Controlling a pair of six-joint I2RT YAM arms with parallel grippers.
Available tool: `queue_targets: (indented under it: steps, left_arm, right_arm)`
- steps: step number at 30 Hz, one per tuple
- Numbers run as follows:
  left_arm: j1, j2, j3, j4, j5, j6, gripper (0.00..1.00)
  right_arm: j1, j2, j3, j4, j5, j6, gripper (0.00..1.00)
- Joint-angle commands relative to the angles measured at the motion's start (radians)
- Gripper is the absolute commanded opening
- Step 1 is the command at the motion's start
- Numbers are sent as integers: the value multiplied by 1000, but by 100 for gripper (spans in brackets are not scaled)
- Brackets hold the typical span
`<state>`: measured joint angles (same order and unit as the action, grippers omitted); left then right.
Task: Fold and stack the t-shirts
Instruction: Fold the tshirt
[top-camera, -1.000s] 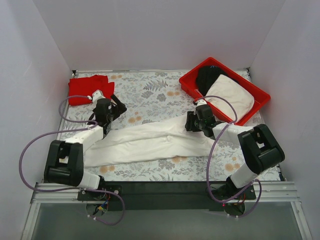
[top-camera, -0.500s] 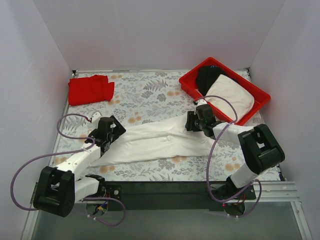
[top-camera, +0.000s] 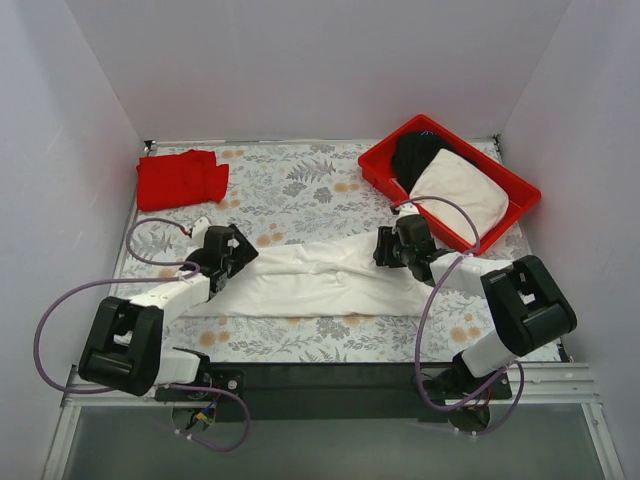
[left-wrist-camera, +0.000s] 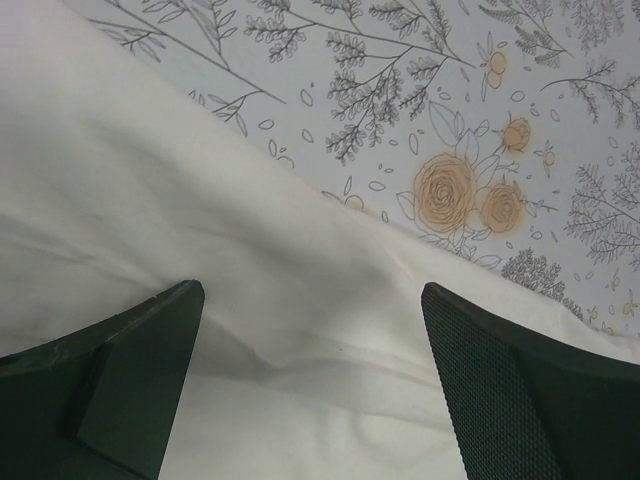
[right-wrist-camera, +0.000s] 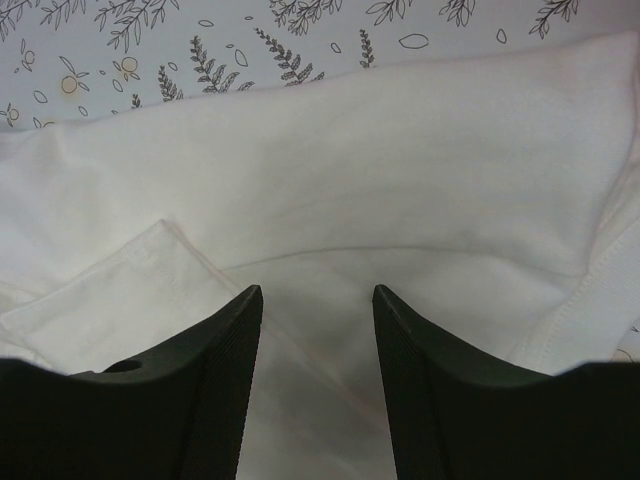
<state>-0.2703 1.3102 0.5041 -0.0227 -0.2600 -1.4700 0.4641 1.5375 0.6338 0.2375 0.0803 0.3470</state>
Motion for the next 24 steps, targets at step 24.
queue_targets:
  steps: [24]
  left_arm:
    - [192,149,86,141,183,102,84]
  right_arm:
    - [-19,-147,12,-155,50,9,46]
